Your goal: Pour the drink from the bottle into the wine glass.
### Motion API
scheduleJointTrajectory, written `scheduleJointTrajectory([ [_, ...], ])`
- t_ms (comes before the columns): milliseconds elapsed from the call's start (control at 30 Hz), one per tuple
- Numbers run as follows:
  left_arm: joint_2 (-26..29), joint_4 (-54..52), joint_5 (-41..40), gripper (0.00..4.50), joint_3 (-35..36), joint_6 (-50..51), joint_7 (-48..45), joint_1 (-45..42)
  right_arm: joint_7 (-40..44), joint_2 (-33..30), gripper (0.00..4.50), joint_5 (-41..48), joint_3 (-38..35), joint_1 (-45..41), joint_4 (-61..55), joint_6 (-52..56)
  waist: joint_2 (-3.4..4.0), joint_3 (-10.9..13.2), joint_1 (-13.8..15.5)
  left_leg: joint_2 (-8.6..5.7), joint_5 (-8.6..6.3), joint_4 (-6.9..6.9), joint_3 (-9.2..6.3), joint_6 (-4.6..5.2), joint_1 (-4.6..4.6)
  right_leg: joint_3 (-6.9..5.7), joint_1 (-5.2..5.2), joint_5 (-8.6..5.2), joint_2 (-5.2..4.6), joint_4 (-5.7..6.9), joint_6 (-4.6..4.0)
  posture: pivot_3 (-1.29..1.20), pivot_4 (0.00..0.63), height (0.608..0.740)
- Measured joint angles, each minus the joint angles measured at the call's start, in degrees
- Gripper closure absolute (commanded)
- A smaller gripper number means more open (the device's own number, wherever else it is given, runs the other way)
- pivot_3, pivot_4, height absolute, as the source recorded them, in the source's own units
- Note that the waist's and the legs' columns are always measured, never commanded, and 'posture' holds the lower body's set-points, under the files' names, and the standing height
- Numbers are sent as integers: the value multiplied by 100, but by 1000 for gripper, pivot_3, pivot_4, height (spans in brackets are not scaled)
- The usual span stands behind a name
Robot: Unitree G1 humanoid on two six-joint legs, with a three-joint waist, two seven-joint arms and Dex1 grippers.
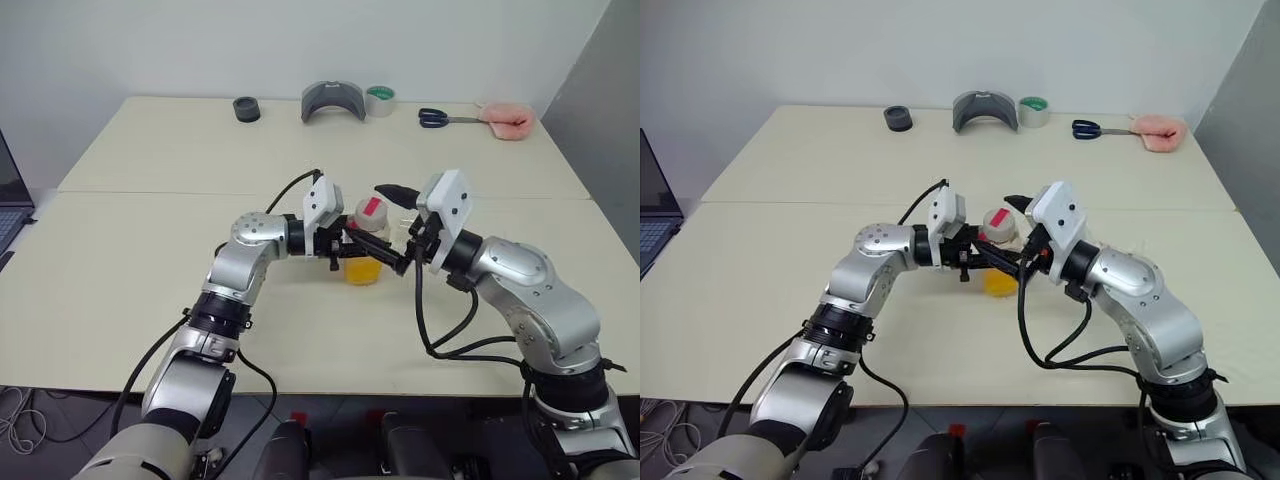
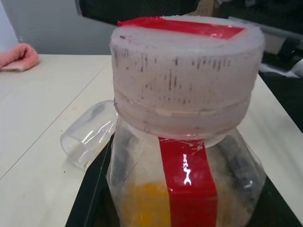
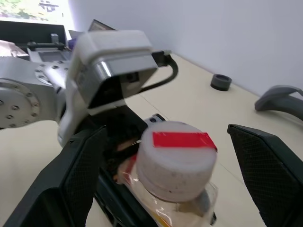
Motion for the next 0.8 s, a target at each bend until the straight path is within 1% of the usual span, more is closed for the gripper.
scheduleJointTrajectory([
  [467,13,51,85,2766,24,-162,-86,3,-144,99,167,-130,-109,-52,176,-155,0,0,-1,0,0,0,0,0,0,1,0,0,0,0,0,0,150,740],
  [800,18,102,108,2766,26,-167,-70,3,-84,-66,167,-110,-152,18,94,-148,0,0,-1,0,0,0,0,0,0,1,0,0,0,0,0,0,150,740],
])
